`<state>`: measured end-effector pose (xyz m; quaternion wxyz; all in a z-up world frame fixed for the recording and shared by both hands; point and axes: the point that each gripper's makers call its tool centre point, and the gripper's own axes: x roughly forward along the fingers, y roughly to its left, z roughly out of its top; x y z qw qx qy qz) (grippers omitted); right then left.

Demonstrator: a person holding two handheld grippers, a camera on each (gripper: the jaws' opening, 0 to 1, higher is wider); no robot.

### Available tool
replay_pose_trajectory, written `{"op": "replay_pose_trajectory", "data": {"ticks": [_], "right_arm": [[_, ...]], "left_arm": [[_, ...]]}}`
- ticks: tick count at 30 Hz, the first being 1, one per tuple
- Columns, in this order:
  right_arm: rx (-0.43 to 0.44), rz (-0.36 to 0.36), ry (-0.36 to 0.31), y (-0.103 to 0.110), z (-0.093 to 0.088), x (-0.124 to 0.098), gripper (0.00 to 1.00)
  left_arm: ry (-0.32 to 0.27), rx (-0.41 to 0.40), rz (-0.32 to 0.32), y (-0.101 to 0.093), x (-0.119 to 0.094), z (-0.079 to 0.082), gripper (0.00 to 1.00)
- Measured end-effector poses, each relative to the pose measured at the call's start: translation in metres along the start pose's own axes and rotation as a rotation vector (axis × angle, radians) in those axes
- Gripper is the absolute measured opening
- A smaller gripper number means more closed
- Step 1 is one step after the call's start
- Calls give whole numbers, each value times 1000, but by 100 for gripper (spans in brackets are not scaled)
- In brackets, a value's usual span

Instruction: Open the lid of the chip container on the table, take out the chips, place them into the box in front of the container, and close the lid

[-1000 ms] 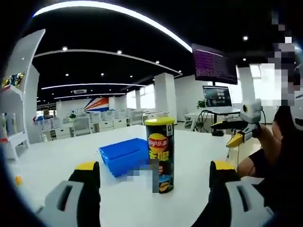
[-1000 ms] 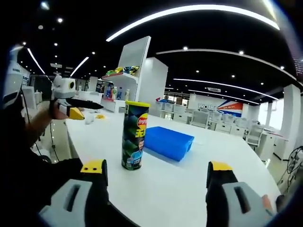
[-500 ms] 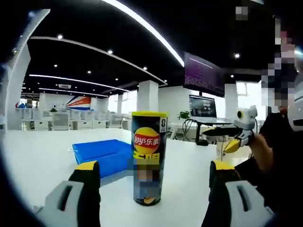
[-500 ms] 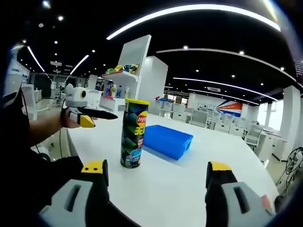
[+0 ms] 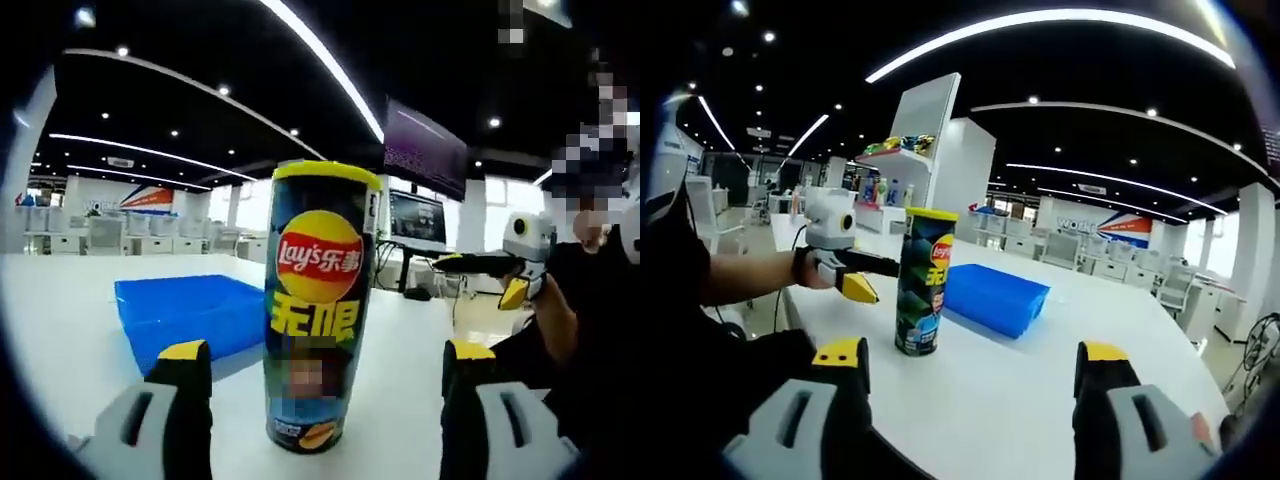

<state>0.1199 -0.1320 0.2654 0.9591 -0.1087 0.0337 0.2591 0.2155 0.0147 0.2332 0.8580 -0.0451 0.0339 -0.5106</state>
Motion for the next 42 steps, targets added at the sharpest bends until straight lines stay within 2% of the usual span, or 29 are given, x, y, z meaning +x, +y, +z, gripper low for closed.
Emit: {"op": "replay_pose_trajectory", "data": {"ticks": [3,8,11,15,16,17,18,19,20,28,42], "right_arm": [[-1,1,-5,0,2,-1,78],[-7,-2,-6,-1,4,-3,78],[-3,-3,-6,-2,4,-3,78],[-5,-3,-7,0,5,-1,78],[-5,1,-9,1,6,-1,78],[-6,4,-10,2,6,-1,78],[-6,5,-8,3,6,0,78],[-7,5,-6,3,5,0,78],[-8,4,-5,3,5,0,78],[-7,0,-10,1,7,0,78],[-26,-13,2,-2,4,2,77]], "left_arm": [[-23,-1,-41,-3,10,-1,95],[-19,3,-38,0,17,-8,95],[-44,-18,-52,-2,18,-6,91],[-55,-4,-45,-2,22,-6,88],[-51,1,-42,-2,22,-6,83],[-26,9,-41,-3,20,-10,66],[50,110,33,11,14,-23,48],[-11,120,-52,-9,21,-16,46],[-1,82,-19,-6,21,-17,46],[-20,86,-21,-7,22,-19,46],[27,92,-9,0,22,-17,46]]}}
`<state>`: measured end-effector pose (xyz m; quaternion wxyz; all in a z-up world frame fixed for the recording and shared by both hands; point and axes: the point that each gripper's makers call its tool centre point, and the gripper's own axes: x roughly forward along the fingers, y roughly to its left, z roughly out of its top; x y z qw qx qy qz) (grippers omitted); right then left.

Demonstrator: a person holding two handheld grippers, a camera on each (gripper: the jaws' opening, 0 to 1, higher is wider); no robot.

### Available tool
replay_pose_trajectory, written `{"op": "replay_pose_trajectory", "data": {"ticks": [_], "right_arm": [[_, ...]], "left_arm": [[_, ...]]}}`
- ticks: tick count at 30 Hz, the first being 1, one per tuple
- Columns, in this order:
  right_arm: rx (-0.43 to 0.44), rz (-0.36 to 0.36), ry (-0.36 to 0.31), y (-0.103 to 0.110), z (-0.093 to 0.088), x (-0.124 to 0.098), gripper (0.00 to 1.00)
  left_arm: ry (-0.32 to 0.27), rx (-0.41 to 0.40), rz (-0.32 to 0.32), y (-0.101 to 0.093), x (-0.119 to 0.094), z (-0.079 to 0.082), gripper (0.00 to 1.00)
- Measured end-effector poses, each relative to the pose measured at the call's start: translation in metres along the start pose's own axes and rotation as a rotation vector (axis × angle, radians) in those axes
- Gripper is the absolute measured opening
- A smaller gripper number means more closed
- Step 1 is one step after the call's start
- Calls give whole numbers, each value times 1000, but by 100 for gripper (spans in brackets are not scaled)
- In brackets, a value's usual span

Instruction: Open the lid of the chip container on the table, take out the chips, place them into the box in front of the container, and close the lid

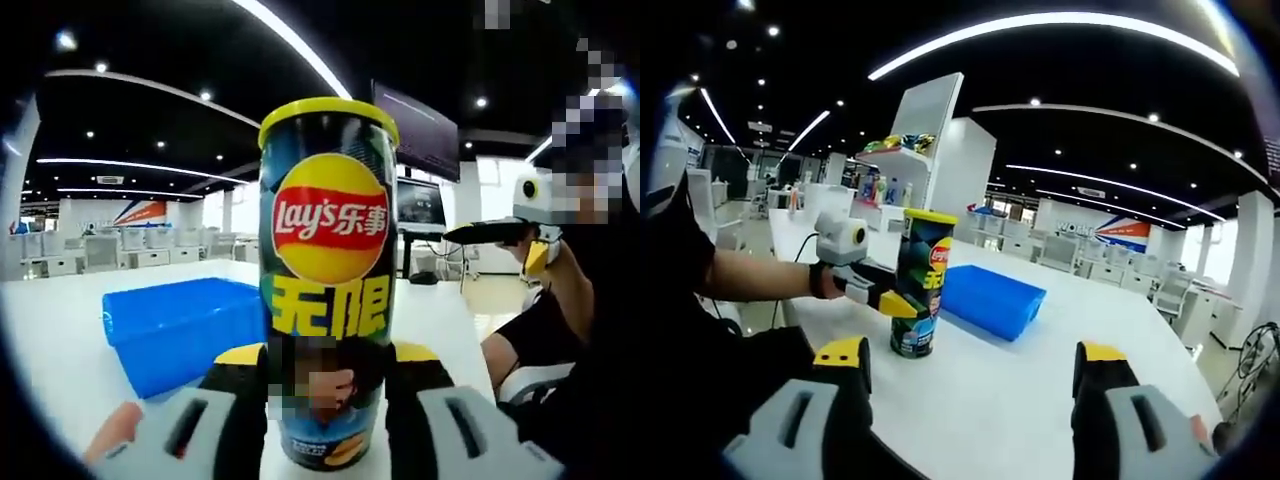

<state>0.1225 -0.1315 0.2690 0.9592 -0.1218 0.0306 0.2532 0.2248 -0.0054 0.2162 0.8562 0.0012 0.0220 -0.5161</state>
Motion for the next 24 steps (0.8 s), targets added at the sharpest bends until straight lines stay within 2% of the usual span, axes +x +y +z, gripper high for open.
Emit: {"op": "replay_pose_trajectory", "data": {"ticks": [5,7,9,12,13,16,21,24], "right_arm": [[-6,1,3,0,0,1,77],[-17,7,-1,1,6,4,77],[-45,15,-32,2,22,9,77],[-67,44,-118,10,58,23,77],[-68,49,-127,11,62,25,77],[-62,86,-172,21,90,45,77],[-34,145,-223,35,124,78,77],[-19,168,-241,40,137,94,76]], "left_arm": [[-8,-3,2,2,0,1,46],[-12,-3,2,3,0,1,46],[-21,-4,-1,4,0,1,46],[-32,-3,-4,3,0,2,46],[-34,-2,-5,4,0,3,46],[-36,1,-11,4,0,3,45],[-54,1,-16,3,1,4,45],[-64,1,-16,2,2,4,45]]}}
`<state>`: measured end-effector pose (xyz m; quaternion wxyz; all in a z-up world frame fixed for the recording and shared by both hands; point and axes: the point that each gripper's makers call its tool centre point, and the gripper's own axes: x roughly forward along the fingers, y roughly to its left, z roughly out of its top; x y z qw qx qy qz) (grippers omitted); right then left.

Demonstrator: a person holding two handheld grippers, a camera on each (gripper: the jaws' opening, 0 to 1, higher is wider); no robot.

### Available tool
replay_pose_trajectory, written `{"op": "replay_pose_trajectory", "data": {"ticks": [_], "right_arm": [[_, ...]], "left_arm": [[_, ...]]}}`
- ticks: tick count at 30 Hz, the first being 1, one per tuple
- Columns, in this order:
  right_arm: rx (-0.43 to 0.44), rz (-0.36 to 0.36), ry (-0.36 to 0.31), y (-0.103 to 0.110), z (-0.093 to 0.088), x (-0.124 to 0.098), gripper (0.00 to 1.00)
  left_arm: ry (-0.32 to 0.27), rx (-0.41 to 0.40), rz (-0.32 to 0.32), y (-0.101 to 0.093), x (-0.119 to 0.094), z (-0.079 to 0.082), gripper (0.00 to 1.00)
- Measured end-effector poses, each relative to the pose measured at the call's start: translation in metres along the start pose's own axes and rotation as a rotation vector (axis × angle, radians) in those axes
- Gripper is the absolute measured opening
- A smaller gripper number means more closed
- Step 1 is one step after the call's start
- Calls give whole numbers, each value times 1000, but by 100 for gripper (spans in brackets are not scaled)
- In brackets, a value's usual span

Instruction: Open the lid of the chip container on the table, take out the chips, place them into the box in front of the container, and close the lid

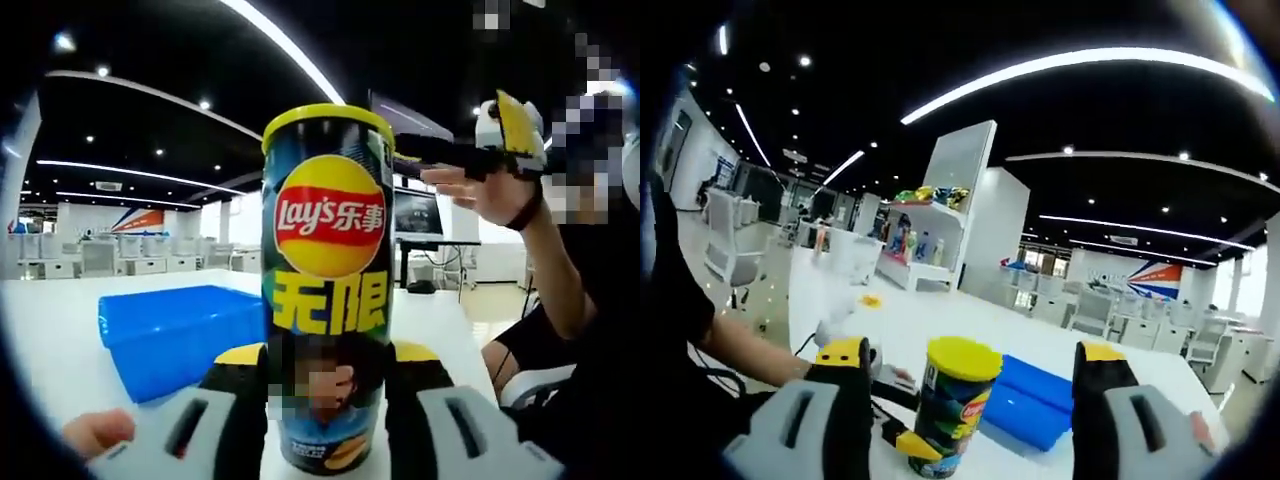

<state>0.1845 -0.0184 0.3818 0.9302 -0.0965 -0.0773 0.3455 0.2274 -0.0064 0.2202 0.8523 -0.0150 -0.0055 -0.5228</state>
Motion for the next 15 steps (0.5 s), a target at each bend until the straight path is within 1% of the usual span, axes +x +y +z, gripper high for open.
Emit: {"op": "replay_pose_trajectory", "data": {"ticks": [2,3,5,7,11,12,15], "right_arm": [[8,21,-10,2,2,15,75],[14,32,0,3,-2,24,74],[36,30,21,1,-9,35,74],[49,35,35,1,-16,44,72],[69,47,69,8,-30,55,70],[67,46,75,8,-32,55,69],[45,40,118,9,-45,60,65]], "left_arm": [[-3,0,-3,0,0,0,45],[-3,0,-3,-1,0,0,45],[-7,1,-4,-1,0,0,45],[-10,1,-4,-2,-1,0,45],[-10,2,-3,-2,-1,0,45],[-12,3,-3,-2,-1,0,45],[-15,2,-2,-3,-2,1,46]]}}
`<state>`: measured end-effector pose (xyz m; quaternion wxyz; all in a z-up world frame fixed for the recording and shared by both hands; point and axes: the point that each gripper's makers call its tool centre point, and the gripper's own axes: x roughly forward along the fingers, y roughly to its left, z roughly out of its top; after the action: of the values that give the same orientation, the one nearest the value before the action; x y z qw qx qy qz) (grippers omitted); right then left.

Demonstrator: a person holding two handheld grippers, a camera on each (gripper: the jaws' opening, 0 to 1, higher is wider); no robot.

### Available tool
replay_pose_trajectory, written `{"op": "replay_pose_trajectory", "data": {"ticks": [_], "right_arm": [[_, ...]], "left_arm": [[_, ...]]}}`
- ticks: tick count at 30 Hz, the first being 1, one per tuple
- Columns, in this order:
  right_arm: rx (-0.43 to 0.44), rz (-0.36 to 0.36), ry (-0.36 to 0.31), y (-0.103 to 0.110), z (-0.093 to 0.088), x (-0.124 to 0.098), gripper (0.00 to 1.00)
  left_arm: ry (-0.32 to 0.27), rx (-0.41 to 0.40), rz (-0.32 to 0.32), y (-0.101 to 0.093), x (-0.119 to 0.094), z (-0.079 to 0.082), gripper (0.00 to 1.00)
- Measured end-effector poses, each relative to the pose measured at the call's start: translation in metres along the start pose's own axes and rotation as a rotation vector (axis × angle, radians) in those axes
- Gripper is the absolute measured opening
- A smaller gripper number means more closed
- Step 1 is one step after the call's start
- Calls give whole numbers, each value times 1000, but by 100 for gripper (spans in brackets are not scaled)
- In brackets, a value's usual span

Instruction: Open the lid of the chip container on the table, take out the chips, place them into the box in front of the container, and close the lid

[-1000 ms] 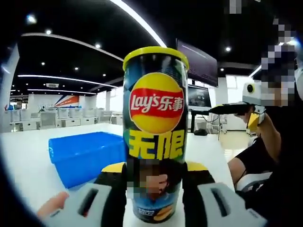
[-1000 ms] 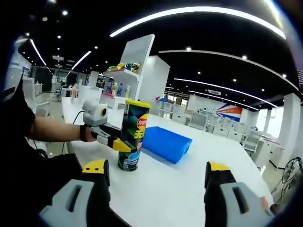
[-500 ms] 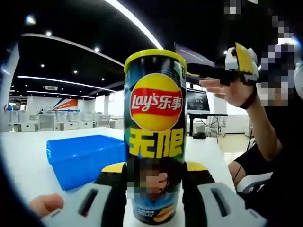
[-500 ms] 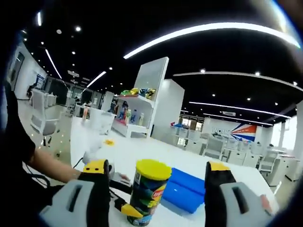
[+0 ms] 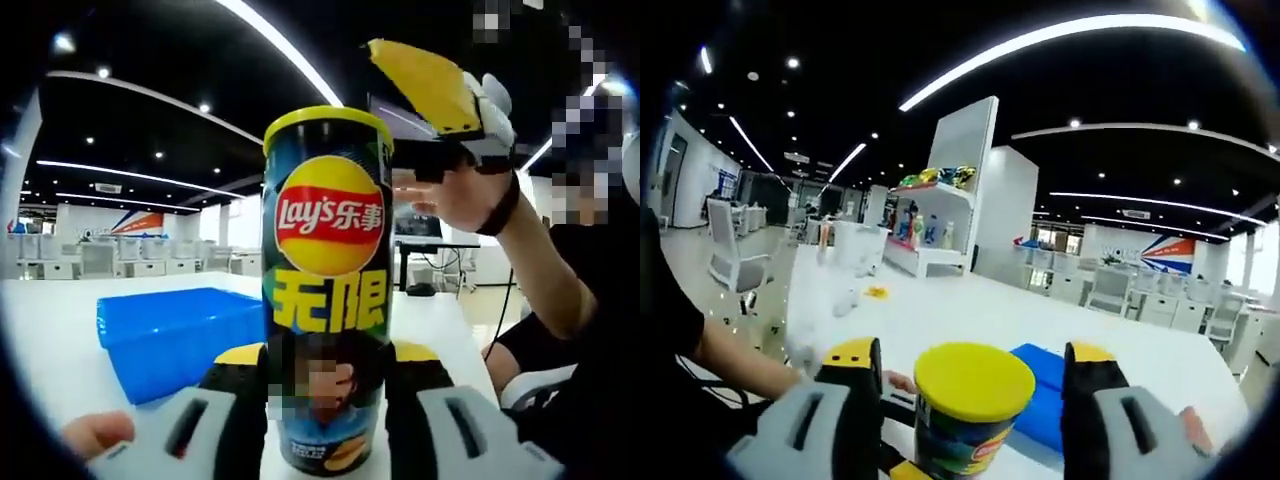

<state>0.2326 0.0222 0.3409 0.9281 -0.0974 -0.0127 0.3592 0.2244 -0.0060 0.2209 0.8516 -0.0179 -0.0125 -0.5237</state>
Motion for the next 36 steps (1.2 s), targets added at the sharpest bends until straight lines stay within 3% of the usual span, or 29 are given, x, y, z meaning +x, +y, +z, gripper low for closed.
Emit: {"op": "replay_pose_trajectory", "data": {"ticks": [2,4,5,10,36], "right_arm": [[-1,-3,13,0,-4,2,59],[-2,-5,27,1,-6,3,47],[-25,-36,22,-5,-4,3,45],[-1,-39,48,-4,-5,1,43],[230,-27,-1,-11,-4,-1,41]], "left_arm": [[-3,0,1,0,0,0,46],[-5,1,1,0,0,0,46],[-5,-2,1,0,0,0,46],[-6,1,3,2,1,0,45],[-9,6,6,3,4,0,45]]}}
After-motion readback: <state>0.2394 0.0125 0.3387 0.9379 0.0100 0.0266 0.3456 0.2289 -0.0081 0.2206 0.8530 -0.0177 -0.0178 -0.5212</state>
